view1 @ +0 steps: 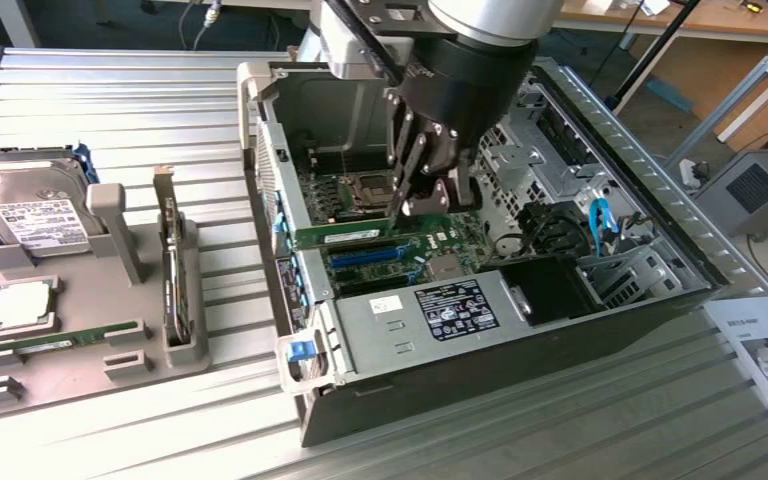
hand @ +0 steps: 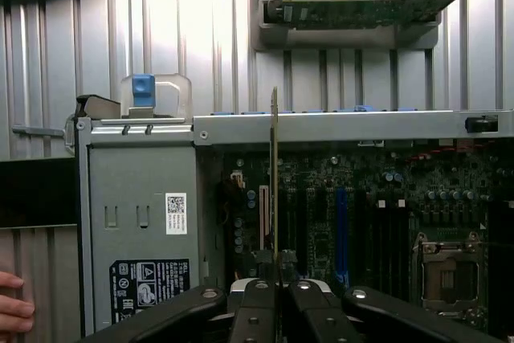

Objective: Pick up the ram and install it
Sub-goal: 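Pick up the ram and move it above insertion slot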

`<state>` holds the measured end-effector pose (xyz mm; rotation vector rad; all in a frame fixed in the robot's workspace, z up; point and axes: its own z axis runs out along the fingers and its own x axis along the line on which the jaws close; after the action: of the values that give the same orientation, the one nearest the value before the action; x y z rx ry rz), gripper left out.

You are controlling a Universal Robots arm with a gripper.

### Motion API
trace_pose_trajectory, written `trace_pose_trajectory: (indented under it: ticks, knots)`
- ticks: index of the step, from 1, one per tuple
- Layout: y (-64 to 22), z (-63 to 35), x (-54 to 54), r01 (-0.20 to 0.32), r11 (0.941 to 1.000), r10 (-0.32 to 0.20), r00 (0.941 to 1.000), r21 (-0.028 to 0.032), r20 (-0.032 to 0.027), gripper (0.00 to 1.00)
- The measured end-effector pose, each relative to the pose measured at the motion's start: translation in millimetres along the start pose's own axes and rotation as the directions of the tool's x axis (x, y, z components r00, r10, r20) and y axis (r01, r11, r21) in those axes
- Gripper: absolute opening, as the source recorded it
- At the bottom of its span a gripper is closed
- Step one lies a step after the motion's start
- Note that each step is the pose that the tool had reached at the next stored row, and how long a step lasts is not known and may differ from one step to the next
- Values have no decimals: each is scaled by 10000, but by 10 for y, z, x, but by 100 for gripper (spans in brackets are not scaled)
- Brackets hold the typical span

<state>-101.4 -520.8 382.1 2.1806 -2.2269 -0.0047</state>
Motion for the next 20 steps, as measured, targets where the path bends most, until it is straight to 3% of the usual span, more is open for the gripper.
trace_pose_trajectory:
  ticks: [12, 20]
  knots:
    - [-284, -6, -6, 1, 10000, -1, 10000, 0, 0, 12]
    - [-429, -9, -9, 0, 10000, 0, 10000, 0, -1, 12]
